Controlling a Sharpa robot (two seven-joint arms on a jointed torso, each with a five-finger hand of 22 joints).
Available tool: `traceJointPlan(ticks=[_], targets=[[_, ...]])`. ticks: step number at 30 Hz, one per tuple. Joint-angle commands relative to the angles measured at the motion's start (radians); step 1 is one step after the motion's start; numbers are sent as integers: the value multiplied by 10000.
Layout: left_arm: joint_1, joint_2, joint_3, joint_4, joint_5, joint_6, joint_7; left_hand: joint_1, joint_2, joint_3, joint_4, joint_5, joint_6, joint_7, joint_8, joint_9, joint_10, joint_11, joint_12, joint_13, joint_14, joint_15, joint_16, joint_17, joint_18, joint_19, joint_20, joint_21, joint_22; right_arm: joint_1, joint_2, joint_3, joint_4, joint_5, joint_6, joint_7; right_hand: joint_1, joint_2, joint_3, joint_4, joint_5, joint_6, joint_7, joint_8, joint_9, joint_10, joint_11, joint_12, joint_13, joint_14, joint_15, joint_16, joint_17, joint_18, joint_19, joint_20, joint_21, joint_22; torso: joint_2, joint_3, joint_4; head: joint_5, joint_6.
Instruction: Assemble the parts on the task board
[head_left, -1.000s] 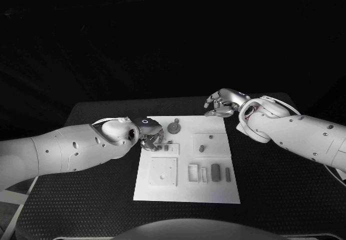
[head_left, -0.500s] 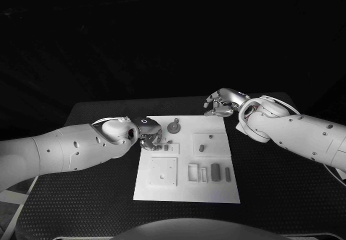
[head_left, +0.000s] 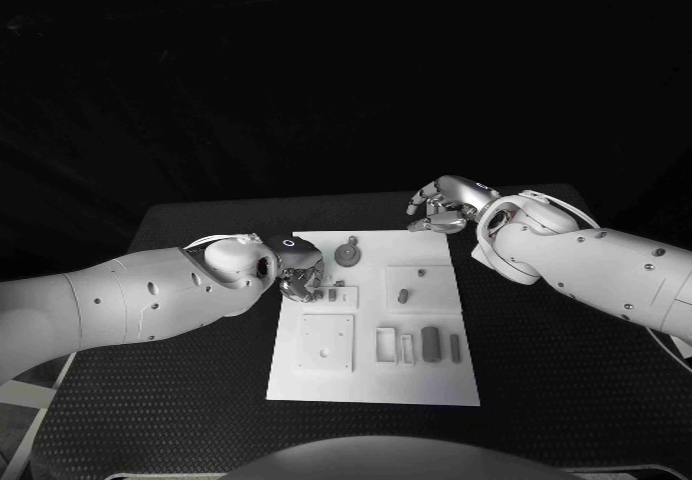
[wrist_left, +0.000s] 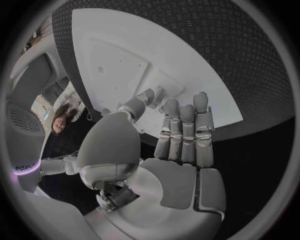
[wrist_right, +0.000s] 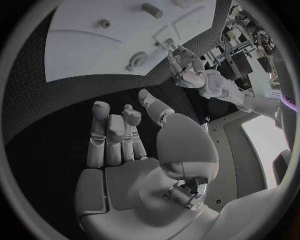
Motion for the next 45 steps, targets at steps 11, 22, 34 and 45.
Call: traceJointPlan(ticks=[11,22,34,45], targets=[[-44,148,3,-92,279,442,174,56,356,-53,-47,-74,31,6,22,-61,-21,-45,-84,-93,-75,11,20,-81,211,-135,6,27,203,0,19,7,10,2,30,72,20,81,-21,5,17,24,59,-37,16,-44,57,34,-17,5,55,-46,14,164,37,-22,-56,54,4,3,3,-6,-22],[-154,214,5,-191,344,374,196,87,647,-78,-81,-100,-4,22,2,-104,-13,-30,-124,-156,-88,25,15,-134,211,-158,21,8,201,0,20,7,-3,8,14,97,14,82,-22,8,17,24,59,-37,17,-46,58,34,-18,1,56,-50,13,164,32,-20,-61,54,5,3,-4,-41,-26],[-154,216,5,-182,345,445,208,80,1057,-115,-113,-97,79,-5,54,-120,25,-52,-131,-205,-78,30,41,-182,214,-159,28,4,205,0,20,7,-3,8,15,96,12,82,-20,7,17,24,60,-38,18,-48,58,33,-20,-6,57,-57,11,164,22,-18,-68,53,1,-2,6,-51,-36],[-154,204,5,-163,383,278,155,224,1674,-162,-550,-98,514,-197,372,-32,152,-200,-109,-273,-17,17,109,-262,222,-112,21,36,211,0,11,7,-33,15,69,98,-32,62,-27,12,16,-15,73,-62,12,-94,72,8,-31,-52,69,-94,1,164,-29,3,-104,49,5,-3,3,-47,-47]])
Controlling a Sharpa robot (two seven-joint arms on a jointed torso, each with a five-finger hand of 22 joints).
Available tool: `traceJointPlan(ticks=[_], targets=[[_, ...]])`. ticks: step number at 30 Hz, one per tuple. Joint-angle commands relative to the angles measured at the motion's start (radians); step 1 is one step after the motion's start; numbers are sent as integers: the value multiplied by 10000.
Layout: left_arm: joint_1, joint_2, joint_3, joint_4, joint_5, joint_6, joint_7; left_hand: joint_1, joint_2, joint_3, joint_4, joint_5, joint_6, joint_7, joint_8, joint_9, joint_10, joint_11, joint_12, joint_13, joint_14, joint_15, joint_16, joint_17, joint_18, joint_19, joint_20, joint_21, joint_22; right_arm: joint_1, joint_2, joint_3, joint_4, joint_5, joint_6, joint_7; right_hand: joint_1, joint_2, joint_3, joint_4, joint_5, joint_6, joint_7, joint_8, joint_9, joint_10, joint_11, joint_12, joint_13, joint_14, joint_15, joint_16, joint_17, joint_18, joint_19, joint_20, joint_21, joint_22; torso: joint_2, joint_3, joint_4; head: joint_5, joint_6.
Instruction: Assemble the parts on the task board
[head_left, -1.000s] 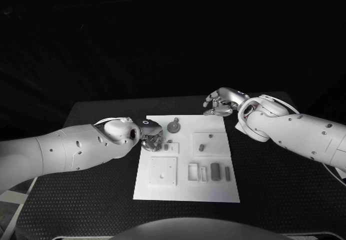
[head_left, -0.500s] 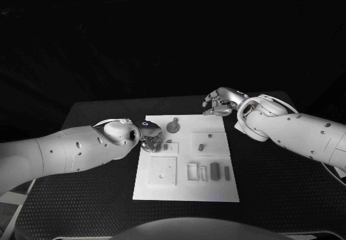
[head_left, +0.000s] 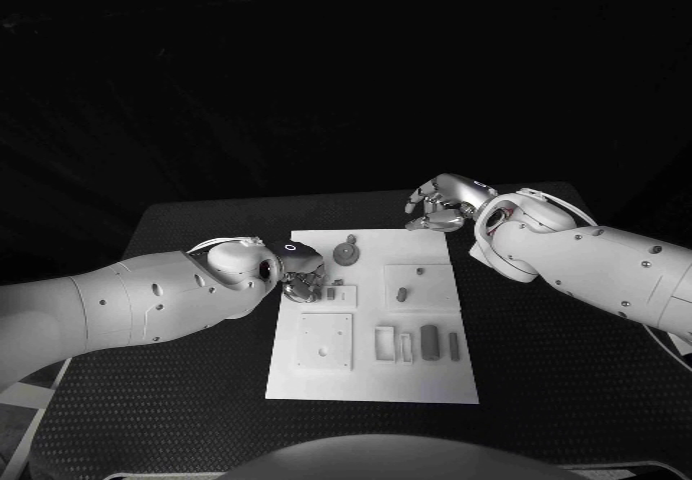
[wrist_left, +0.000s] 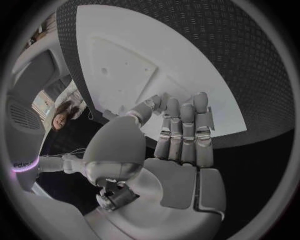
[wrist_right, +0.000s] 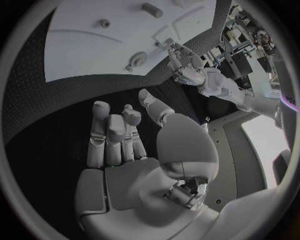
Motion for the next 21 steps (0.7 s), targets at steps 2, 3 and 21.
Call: traceJointPlan(ticks=[2,3,21], targets=[[-3,10,2,26,51,-34,50,144,227,52,-183,-15,171,-16,145,103,40,-82,-30,-25,43,-27,79,-25,220,17,-20,41,205,0,-1,7,-14,55,56,104,-59,60,-5,12,12,-78,84,-92,0,-163,72,-41,-35,-143,75,-134,-28,165,-113,17,-151,28,0,1,-1,6,-3],[-3,10,2,28,51,-47,49,172,262,68,-231,-19,195,-28,168,113,60,-92,-29,-31,54,-29,82,-32,220,29,-22,45,205,0,-1,7,-16,77,55,119,-91,65,19,15,18,-106,94,-107,-1,-232,87,-136,-100,-240,88,-260,-82,165,-212,64,-237,-2,0,1,-1,6,-3],[8,-306,28,110,4175,-417,-1023,254,402,157,-411,-103,266,-74,266,144,224,-146,-38,-81,182,-63,124,-81,232,156,-55,83,199,4,-15,6,-196,1376,-379,520,-596,19,694,10,26,-779,721,-257,137,-2357,904,-4900,-4184,-3061,1590,-5913,-2900,-631,-4012,1416,-3768,-1732,-12,24,-5,8,17]])
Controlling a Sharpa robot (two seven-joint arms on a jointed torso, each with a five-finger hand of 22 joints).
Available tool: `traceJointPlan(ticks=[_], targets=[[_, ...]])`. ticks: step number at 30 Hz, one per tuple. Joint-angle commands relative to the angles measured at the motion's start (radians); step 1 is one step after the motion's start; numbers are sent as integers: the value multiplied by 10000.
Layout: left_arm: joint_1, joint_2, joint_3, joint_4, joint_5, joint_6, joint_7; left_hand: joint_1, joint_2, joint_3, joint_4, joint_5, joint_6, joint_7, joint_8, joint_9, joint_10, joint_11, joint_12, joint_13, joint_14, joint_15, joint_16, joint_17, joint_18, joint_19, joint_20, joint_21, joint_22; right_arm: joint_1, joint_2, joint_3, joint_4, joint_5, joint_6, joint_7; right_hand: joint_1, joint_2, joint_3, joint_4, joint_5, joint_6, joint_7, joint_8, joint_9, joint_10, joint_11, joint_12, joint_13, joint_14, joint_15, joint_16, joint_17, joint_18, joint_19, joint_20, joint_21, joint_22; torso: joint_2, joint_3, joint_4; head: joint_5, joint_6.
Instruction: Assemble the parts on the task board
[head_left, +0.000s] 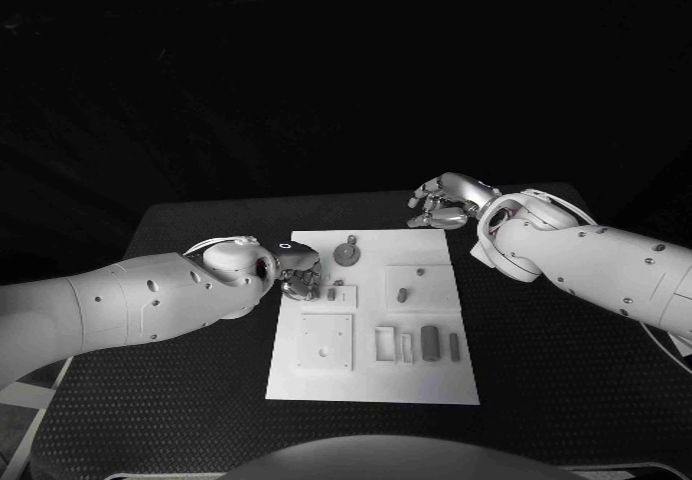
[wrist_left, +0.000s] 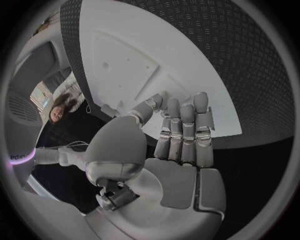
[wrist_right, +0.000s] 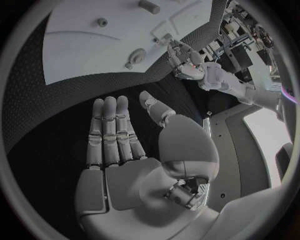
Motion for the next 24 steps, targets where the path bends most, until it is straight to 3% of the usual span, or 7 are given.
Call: traceJointPlan(ticks=[1,5,13,14,15,17,24], targets=[[11,-103,16,105,3052,-495,-840,31,173,13,-87,-21,93,38,73,113,75,4,-38,-14,63,-12,53,-18,242,102,-3,48,203,2,-36,7,-16,610,-334,335,-27,3,-76,19,34,-18,153,43,98,-483,196,-819,-1114,259,337,-1064,-532,-131,-267,175,-356,-195,-6,14,17,-26,5],[89,-244,28,283,5069,-1182,-1723,36,202,21,-162,-16,72,44,73,101,74,4,-20,-8,95,-39,95,-14,245,163,-21,86,214,6,-37,7,-43,709,-380,348,87,17,-226,-10,18,-109,164,82,135,-205,215,-1107,-1737,448,350,-1597,-625,-90,-318,258,-524,-281,-10,27,23,-7,-22],[294,-497,28,741,6249,-1183,-2739,-81,267,23,-162,-135,41,67,75,80,-59,41,-52,-20,16,-38,51,-66,215,108,-16,47,193,10,-24,7,-143,928,-416,371,156,7,-331,-15,16,-208,200,78,123,-348,325,-1331,-2176,-72,663,-2275,-734,-230,-928,416,-909,-366,0,18,14,34,-33],[322,-504,27,780,6256,-1200,-2853,-89,308,43,-175,-320,24,77,73,72,-125,58,-64,-24,-36,-21,29,-85,202,57,-9,14,185,12,-23,7,-155,939,-423,372,166,7,-339,-14,17,-213,204,80,122,-356,332,-1342,-2209,-112,692,-2328,-741,-241,-977,428,-937,-368,-2,23,16,44,-35],[361,-510,26,838,6255,-1246,-3006,-18,297,217,-154,-922,9,84,79,61,-222,80,-72,-23,-115,6,7,-114,186,-16,10,-42,168,14,-21,7,-164,949,-431,376,175,6,-350,-13,16,-218,206,82,121,-362,341,-1353,-2252,-166,731,-2398,-752,-256,-1043,444,-974,-371,-4,25,24,48,-37],[406,-525,24,948,6253,-1309,-3350,34,-48,834,266,-1294,22,97,112,43,-269,94,-26,-12,-141,33,38,-156,172,16,35,-76,161,18,-22,7,-160,950,-439,375,192,11,-364,-15,16,-226,209,85,118,-361,347,-1361,-2306,-192,762,-2463,-753,-266,-1096,459,-1003,-366,-4,28,29,59,-37],[439,-495,7,1193,6248,-1741,-4305,-135,-301,993,568,-1307,163,24,270,97,-415,117,-12,-8,-268,75,50,-207,173,-86,62,-128,184,48,-33,6,-175,948,-408,349,324,2,-375,-29,16,-245,214,92,113,-382,364,-1377,-2433,-214,800,-2582,-734,-269,-1175,481,-1050,-348,3,19,2,95,-66]])
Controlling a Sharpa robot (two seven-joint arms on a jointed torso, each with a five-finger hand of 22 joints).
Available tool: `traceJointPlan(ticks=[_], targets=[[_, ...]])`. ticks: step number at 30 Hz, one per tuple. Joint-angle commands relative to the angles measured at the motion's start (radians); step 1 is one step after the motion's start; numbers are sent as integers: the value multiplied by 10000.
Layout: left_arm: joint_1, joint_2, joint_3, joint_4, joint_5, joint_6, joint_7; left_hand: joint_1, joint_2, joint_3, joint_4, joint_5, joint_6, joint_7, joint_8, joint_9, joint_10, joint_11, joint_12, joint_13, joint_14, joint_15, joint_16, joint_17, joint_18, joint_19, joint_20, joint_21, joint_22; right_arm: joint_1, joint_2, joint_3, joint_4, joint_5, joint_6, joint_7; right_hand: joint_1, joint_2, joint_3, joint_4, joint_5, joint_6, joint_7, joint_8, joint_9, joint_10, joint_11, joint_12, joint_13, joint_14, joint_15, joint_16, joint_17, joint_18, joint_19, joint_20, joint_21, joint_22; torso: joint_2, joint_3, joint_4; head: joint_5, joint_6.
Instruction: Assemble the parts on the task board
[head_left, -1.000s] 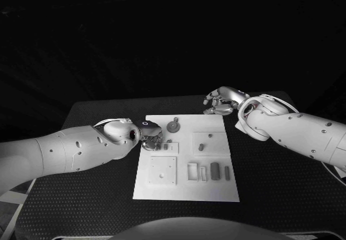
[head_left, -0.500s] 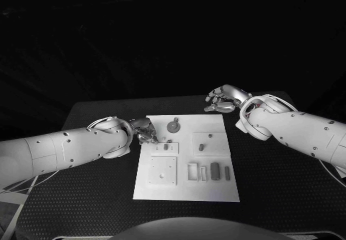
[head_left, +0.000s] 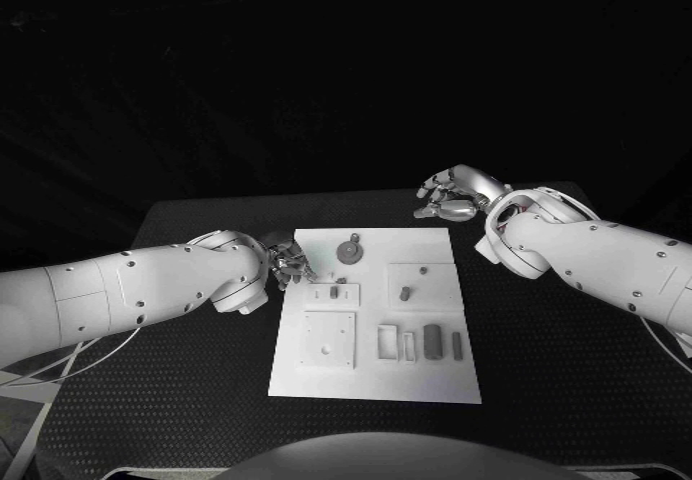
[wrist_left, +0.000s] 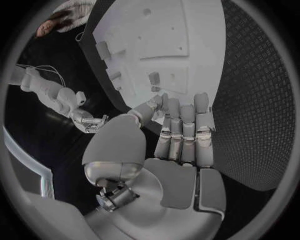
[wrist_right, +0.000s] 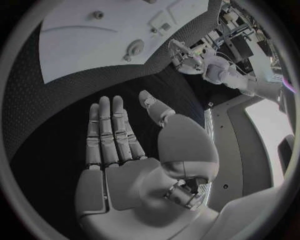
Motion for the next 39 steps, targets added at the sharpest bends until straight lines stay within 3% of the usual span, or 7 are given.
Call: traceJointPlan(ticks=[1,7,23,39], targets=[[4,26,-7,92,269,-463,-972,-48,-152,13,74,-33,201,-16,263,105,-111,13,37,8,-100,13,-17,-12,178,-99,-7,-46,180,15,-9,6,-6,93,-75,92,126,22,-53,-19,16,-50,49,41,-12,-137,101,-69,-25,-56,-2,-51,16,-192,-82,15,-40,11,2,-14,-8,4,-15],[0,108,-17,221,-958,-823,-1269,-177,-312,12,311,-37,332,-102,438,181,-108,-10,166,70,-123,16,116,6,212,-65,-1,6,219,32,-9,6,21,68,-8,69,159,21,-60,-22,16,-53,49,44,-14,-141,105,-69,-58,-56,5,-78,26,-191,-95,21,-48,18,5,-20,14,2,-65],[-34,438,-28,389,-2582,-830,-1591,-366,-476,-60,643,-2,759,-442,1291,383,251,-416,1114,367,257,-413,1061,18,270,380,-371,985,256,36,32,6,20,39,117,56,212,32,-71,-21,16,-59,51,49,-17,-129,105,-54,-108,-25,6,-105,53,-181,-87,29,-49,33,1,-31,-7,26,-123],[-246,596,-31,252,-2417,-452,-1881,-577,-354,-124,714,12,794,-528,1646,490,334,-521,1374,326,335,-563,1355,-139,230,385,-520,1379,250,36,35,6,24,33,208,46,242,42,-78,-22,16,-61,52,53,-19,-125,104,-46,-141,-11,8,-126,69,-175,-84,34,-52,42,-3,-29,-1,34,-235]])
